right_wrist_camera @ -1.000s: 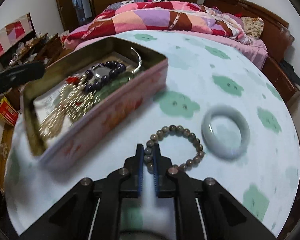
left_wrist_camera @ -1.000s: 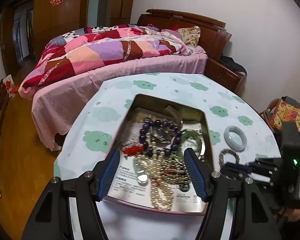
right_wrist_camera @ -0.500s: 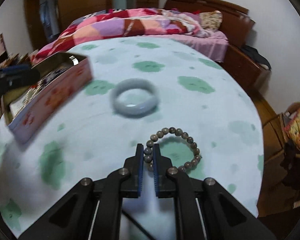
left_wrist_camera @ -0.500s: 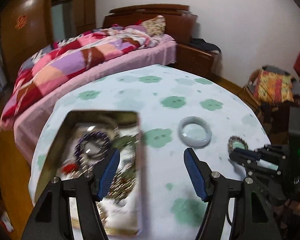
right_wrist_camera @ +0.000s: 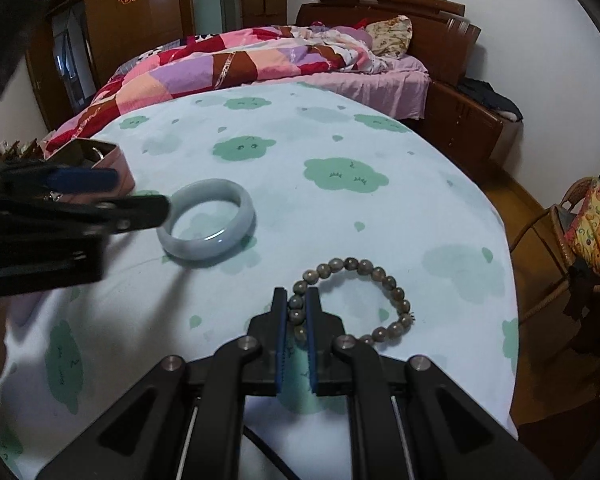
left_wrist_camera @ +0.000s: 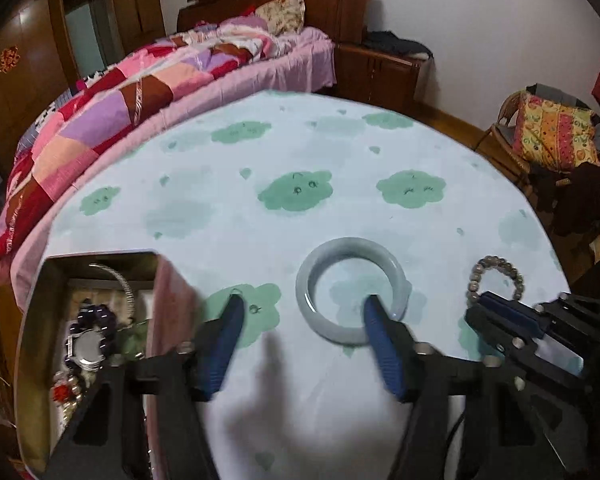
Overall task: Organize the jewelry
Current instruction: 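Close the left gripper on the rim of the pale jade bangle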
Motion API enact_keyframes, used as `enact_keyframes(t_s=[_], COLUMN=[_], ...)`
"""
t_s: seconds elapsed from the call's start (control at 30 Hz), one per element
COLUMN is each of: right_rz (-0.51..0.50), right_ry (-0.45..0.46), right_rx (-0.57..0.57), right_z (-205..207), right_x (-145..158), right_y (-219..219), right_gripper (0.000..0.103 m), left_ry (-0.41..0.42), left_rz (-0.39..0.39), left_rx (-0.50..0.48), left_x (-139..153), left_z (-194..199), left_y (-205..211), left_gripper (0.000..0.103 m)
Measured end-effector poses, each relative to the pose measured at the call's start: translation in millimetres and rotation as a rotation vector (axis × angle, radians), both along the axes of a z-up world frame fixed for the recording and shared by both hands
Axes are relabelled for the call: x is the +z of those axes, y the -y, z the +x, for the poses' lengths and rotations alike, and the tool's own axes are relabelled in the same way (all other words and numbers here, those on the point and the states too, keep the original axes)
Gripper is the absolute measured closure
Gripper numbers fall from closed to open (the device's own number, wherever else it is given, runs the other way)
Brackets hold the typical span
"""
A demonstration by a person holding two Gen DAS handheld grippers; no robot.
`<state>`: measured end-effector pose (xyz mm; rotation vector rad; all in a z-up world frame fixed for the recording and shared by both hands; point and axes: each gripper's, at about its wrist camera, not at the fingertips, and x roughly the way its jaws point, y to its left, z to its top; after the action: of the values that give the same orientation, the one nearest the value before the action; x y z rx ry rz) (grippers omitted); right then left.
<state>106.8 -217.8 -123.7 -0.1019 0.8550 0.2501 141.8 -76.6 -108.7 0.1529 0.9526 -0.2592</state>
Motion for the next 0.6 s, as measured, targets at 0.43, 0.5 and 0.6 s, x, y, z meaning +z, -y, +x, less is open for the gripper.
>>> enact_keyframes(t_s=[0.43,0.5,0.6], right_rz=[0.006,0.01,0.016], right_ry=[-0.007,0.0,0.012], right_rx=[0.011,0.012,0.007], right_z=[-1.8,-3.4,-5.0], right_x=[-1.5,-0.4,1.1], right_y=[1.5,2.3,3.8], right_gripper=[0.092,0.092,0.092], left_ry=[-0.056,-0.058,-0.063], left_rz=[0.001,-0.004,-0.025], left_rx=[0.005,0.0,-0.009], left_x=[-19.4,-18.7,-17.3], left_z=[16.1,13.9,8.9], left_y=[10.7,9.4,5.4], left_gripper=[0.084,0.093,0.093])
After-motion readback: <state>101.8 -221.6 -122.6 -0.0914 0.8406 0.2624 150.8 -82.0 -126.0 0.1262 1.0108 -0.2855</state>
